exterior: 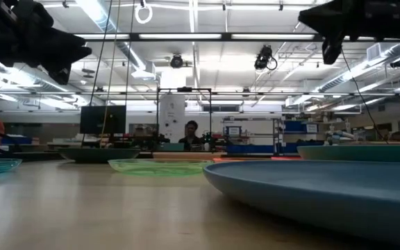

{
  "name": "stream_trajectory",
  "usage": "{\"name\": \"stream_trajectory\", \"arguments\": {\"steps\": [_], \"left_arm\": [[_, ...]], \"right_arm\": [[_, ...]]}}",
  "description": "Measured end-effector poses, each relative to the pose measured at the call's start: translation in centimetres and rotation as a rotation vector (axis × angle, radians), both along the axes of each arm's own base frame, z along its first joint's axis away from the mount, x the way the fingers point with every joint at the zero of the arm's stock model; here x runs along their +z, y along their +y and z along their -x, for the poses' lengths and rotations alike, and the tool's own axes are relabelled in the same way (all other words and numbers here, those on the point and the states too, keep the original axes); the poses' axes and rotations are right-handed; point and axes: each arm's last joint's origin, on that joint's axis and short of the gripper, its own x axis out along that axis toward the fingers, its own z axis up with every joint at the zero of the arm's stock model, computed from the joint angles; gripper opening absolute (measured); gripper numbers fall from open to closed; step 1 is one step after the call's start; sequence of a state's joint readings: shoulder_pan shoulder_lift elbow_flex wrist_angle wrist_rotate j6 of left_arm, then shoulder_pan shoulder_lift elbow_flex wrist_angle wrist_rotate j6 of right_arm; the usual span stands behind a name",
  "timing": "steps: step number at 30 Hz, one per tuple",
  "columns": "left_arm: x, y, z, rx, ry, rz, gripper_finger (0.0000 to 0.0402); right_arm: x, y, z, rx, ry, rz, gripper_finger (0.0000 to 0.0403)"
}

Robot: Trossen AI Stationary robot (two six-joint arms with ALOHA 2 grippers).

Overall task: Stack plastic plates
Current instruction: Stack the green plate on the top of the blue plate

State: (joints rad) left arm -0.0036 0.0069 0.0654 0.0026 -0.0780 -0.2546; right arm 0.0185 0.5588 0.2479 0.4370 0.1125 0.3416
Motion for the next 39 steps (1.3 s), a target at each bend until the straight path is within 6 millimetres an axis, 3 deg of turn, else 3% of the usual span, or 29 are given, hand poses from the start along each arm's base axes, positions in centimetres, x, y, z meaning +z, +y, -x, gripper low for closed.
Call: {"name": "stream_trajectory", "arguments": {"steps": [4,11,27,35,39], "left_arm": [[0.0,0.0,0.0,-0.004,0.0,0.033,0.0148],[-0.2,0.0,0.0,0.001,0.016,0.013,0.0149],[-0.4,0.9,0.1,0.087,0.058,0.078,0.0147],[3.5,1.0,0.7,0.107,0.115,0.053,0.0146],[4.1,1.0,0.4,0.108,0.131,0.044,0.0146]], "right_arm": [[-0.1,-0.1,-1.4,-0.03,0.073,-0.024,0.0045],[-0.3,0.1,-3.7,-0.093,0.228,-0.052,0.0045],[1.2,2.7,-8.7,-0.226,0.487,0.037,0.0045],[2.6,3.7,-10.3,-0.203,0.528,0.025,0.0045],[3.2,4.4,-10.7,-0.188,0.545,0.007,0.0045]]}}
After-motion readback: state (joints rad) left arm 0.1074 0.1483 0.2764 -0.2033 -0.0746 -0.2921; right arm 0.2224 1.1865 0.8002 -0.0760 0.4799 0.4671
